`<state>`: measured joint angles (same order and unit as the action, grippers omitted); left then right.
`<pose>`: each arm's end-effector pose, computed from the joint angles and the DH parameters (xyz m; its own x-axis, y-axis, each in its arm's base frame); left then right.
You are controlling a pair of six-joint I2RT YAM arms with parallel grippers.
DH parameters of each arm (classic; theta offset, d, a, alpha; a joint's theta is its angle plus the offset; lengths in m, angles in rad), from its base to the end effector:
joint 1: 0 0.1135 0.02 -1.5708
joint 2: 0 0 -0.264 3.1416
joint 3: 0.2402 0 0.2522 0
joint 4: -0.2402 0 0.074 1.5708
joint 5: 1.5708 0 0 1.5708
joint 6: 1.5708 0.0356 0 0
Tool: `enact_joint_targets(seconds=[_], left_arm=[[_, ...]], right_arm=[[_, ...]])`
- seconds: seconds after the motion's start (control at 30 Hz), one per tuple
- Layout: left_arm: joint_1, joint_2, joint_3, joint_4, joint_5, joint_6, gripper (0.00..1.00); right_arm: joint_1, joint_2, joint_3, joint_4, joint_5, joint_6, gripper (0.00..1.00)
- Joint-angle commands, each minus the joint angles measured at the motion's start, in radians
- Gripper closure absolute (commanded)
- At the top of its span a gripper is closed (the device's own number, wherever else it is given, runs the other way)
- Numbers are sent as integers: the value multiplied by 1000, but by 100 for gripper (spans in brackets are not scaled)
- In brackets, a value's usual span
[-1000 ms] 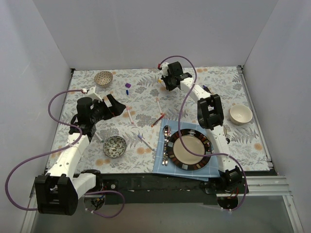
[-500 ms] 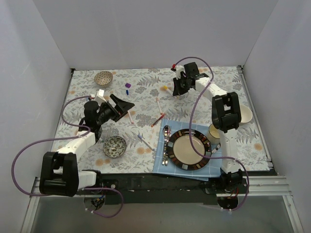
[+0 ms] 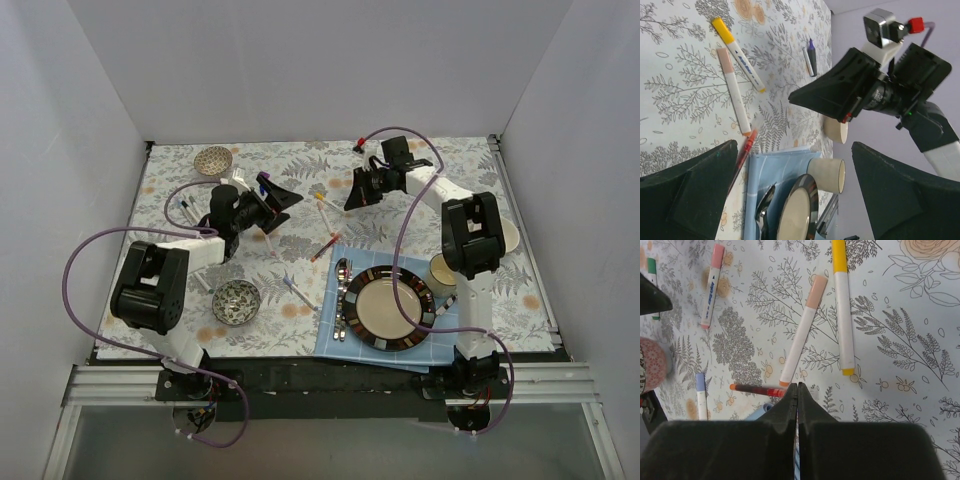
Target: Open the pen caps
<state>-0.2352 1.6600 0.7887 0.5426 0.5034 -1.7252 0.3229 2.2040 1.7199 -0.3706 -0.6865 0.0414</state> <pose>0.3331 -0.0975 0.1937 -0.5922 -0.7481 0.2994 -0.4099 -0.0403 -0.9113 0.4552 0.1761 0.1888 -0.7413 -0.2143 -0.6361 -0.6098 0.6109 0.5049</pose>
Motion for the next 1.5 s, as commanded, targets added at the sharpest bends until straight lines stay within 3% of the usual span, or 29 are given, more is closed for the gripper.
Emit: enact_joint_targets(seconds=[0.0,0.07,0.1,0.2,0.27,0.37,0.53,0.8,1.07,1.2,1.47], left_arm=[[-1,40,55,5,-40,2,2],[-1,24,58,-29,-58,56,2],[0,14,61,-67,-65,73,2],[5,-43,86,-168,-91,177,2],[10,-86,118,-231,-100,232,2],[17,-165,153,-369,-129,354,2],[20,-324,143,-527,-213,539,2],[20,-502,6,-529,-286,610,2],[43,-496,4,-512,-217,570,2],[77,-461,-9,-477,-131,504,2],[105,-358,-20,-415,-3,423,2]], right_arm=[[7,-73,18,33,36,-24,99],[18,-50,88,-17,51,-90,96],[27,-21,118,-51,80,-179,73],[77,51,260,-189,207,-319,44],[116,71,282,-217,281,-417,37],[149,100,306,-225,372,-508,35],[159,167,377,-249,435,-593,38],[160,264,455,-298,470,-597,50],[160,307,449,-353,436,-591,72],[153,313,431,-360,429,-578,99],[119,183,284,-231,334,-509,99]])
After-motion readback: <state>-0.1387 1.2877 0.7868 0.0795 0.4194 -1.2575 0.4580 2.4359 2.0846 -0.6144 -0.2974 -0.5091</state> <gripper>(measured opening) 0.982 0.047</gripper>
